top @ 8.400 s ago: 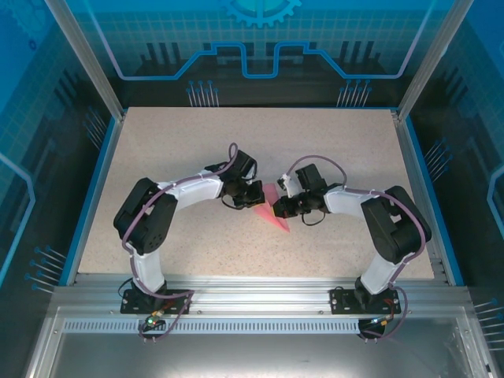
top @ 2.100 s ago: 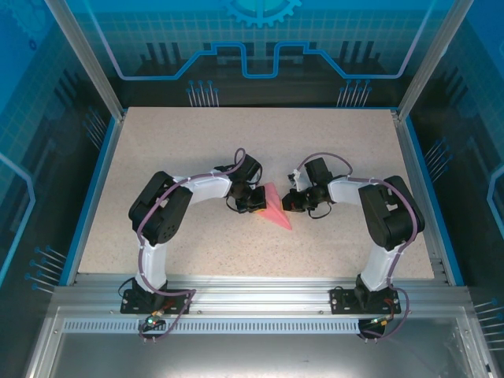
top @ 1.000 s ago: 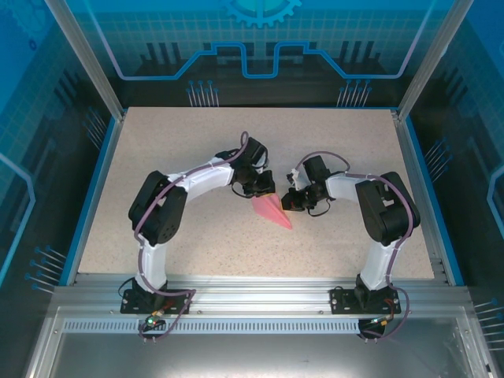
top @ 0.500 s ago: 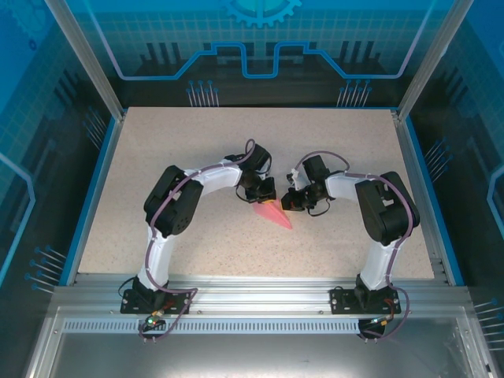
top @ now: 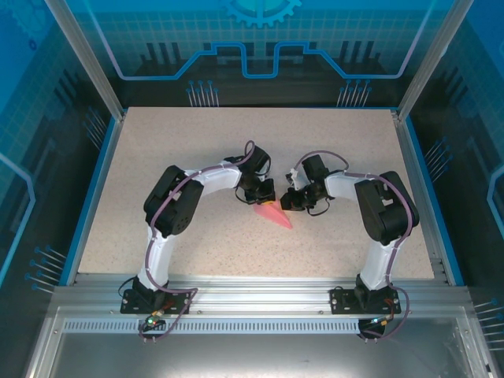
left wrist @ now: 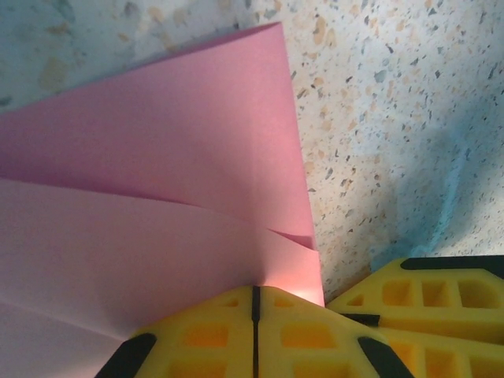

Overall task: Fold a paper plane with a square sheet of paper (fold left side to right side)
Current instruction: Fourth fold the wing at the center of the table.

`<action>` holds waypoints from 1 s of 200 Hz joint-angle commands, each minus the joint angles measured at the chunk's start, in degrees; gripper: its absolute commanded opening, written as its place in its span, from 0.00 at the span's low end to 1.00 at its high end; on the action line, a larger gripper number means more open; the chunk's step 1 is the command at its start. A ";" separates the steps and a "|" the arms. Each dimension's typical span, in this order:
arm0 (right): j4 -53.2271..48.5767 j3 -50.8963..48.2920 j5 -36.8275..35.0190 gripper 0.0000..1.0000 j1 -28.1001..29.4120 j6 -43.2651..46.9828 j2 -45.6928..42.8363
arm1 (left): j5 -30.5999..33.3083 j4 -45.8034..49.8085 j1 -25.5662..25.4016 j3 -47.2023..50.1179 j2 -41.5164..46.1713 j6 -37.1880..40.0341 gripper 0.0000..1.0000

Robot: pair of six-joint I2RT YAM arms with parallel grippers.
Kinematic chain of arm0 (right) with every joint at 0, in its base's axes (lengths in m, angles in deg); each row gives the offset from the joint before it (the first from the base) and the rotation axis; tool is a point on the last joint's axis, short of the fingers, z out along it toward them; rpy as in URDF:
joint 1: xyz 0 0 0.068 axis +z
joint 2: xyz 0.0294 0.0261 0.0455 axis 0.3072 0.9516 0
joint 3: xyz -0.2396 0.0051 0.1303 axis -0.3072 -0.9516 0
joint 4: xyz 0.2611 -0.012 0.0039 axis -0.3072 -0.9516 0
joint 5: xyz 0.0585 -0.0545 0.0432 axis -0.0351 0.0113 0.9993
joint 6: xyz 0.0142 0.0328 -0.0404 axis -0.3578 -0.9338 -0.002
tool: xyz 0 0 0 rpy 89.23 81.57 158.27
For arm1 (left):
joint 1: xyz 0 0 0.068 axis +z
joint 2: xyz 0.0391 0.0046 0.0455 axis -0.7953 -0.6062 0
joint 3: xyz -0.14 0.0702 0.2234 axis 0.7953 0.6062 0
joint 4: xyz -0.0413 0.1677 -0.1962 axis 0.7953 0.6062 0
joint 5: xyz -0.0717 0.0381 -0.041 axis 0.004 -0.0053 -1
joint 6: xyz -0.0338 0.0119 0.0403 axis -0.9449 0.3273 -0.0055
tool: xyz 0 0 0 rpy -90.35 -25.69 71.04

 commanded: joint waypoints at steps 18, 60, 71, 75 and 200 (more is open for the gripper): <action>-4.44 2.44 -1.85 0.21 -0.36 0.09 -2.81 | 3.13 2.04 -0.41 5.14 -1.86 0.11 0.08; -8.44 1.99 -0.74 0.26 -1.03 0.89 -8.70 | 3.31 1.75 -0.54 5.45 -1.80 0.11 0.08; -8.19 1.13 1.58 0.26 -0.54 0.26 -9.52 | 3.30 1.66 -0.55 5.45 -1.70 0.20 0.08; -7.93 0.71 2.30 0.26 -0.23 -0.28 -9.66 | 3.30 1.66 -0.54 5.45 -1.70 0.20 0.08; -6.91 -1.90 3.90 0.23 3.52 -2.25 -1.89 | 3.54 1.92 -0.55 5.18 -1.63 0.46 0.07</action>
